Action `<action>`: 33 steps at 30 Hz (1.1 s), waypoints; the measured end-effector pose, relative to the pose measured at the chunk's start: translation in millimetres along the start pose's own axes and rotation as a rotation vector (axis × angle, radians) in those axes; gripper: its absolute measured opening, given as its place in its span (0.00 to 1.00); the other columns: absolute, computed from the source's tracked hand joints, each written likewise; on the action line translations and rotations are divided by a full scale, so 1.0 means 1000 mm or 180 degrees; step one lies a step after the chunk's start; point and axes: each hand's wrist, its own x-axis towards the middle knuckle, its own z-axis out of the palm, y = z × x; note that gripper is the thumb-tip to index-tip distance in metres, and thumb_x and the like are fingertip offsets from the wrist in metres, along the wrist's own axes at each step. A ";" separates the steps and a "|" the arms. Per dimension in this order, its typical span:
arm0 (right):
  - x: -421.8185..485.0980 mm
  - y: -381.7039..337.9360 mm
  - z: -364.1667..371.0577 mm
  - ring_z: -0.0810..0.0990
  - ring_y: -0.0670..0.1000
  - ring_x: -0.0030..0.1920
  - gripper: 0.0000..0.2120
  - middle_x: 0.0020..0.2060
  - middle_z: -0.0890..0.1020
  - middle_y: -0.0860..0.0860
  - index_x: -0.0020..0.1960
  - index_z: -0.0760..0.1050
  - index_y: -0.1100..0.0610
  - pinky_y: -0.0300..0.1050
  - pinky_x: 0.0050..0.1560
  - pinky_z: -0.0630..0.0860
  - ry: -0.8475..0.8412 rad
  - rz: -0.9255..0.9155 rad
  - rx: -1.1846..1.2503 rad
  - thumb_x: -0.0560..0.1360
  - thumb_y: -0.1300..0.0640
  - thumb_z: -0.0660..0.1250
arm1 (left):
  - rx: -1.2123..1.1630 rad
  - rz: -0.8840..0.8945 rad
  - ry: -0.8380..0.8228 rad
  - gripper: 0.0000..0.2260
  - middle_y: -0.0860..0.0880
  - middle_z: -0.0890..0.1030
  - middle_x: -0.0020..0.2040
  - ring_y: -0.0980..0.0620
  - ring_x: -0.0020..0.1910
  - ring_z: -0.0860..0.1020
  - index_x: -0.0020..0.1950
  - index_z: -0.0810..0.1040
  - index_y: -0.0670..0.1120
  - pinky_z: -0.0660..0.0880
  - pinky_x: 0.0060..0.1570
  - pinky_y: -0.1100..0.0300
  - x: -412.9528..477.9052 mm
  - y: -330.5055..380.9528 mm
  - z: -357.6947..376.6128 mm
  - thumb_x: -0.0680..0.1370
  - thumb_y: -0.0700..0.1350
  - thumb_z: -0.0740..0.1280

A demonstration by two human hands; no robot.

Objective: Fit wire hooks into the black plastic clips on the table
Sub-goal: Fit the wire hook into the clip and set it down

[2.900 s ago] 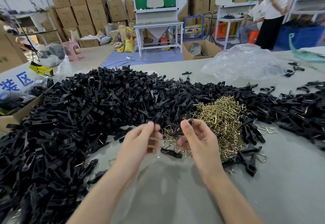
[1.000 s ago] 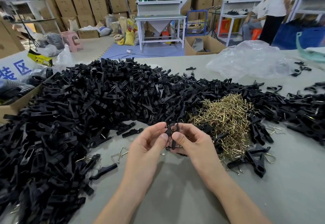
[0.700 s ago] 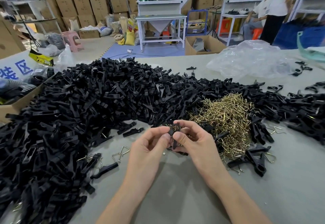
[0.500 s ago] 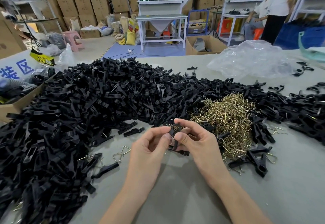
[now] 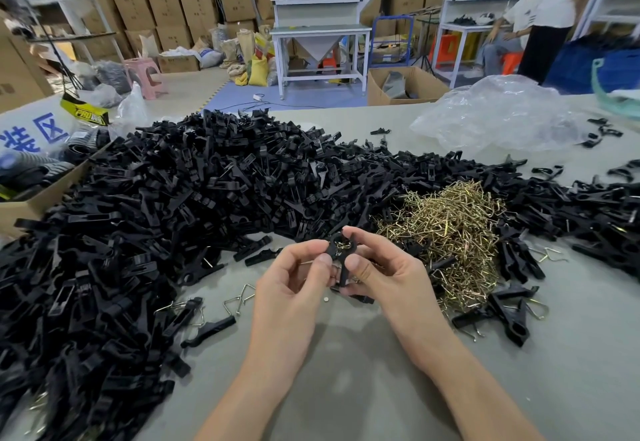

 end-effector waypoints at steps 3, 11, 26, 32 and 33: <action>0.000 0.000 0.000 0.84 0.51 0.44 0.16 0.43 0.83 0.53 0.60 0.83 0.50 0.43 0.44 0.83 0.0006 -0.0028 -0.0046 0.72 0.57 0.72 | 0.0078 0.0035 -0.0069 0.08 0.49 0.85 0.43 0.49 0.43 0.83 0.50 0.83 0.54 0.78 0.44 0.66 0.000 0.001 0.001 0.79 0.41 0.68; 0.000 0.000 -0.001 0.83 0.48 0.42 0.19 0.41 0.80 0.51 0.61 0.82 0.49 0.41 0.42 0.82 -0.0057 -0.0064 -0.0071 0.71 0.57 0.73 | 0.0306 0.0251 -0.0234 0.07 0.54 0.85 0.41 0.60 0.41 0.82 0.51 0.82 0.50 0.74 0.41 0.73 -0.003 0.004 0.000 0.80 0.38 0.68; 0.010 -0.005 -0.020 0.84 0.46 0.42 0.14 0.43 0.84 0.48 0.55 0.77 0.54 0.41 0.41 0.82 0.0733 -0.0376 0.0191 0.70 0.56 0.71 | 0.2756 0.0951 -0.0392 0.09 0.61 0.78 0.54 0.60 0.55 0.75 0.60 0.77 0.53 0.73 0.58 0.59 0.011 -0.025 -0.012 0.83 0.49 0.61; 0.012 -0.004 -0.024 0.82 0.46 0.42 0.15 0.41 0.82 0.47 0.58 0.80 0.51 0.41 0.43 0.82 0.1046 -0.0406 0.0439 0.71 0.54 0.71 | 0.3863 0.1206 -0.0598 0.13 0.54 0.74 0.51 0.51 0.52 0.71 0.67 0.76 0.55 0.69 0.53 0.57 0.020 -0.030 -0.003 0.84 0.49 0.59; 0.012 -0.004 -0.024 0.82 0.47 0.42 0.15 0.42 0.82 0.47 0.57 0.81 0.50 0.41 0.42 0.82 0.1048 -0.0401 0.0456 0.71 0.54 0.71 | 0.3967 0.1194 -0.0647 0.13 0.54 0.74 0.51 0.51 0.53 0.71 0.67 0.76 0.55 0.68 0.52 0.57 0.021 -0.031 -0.003 0.84 0.48 0.59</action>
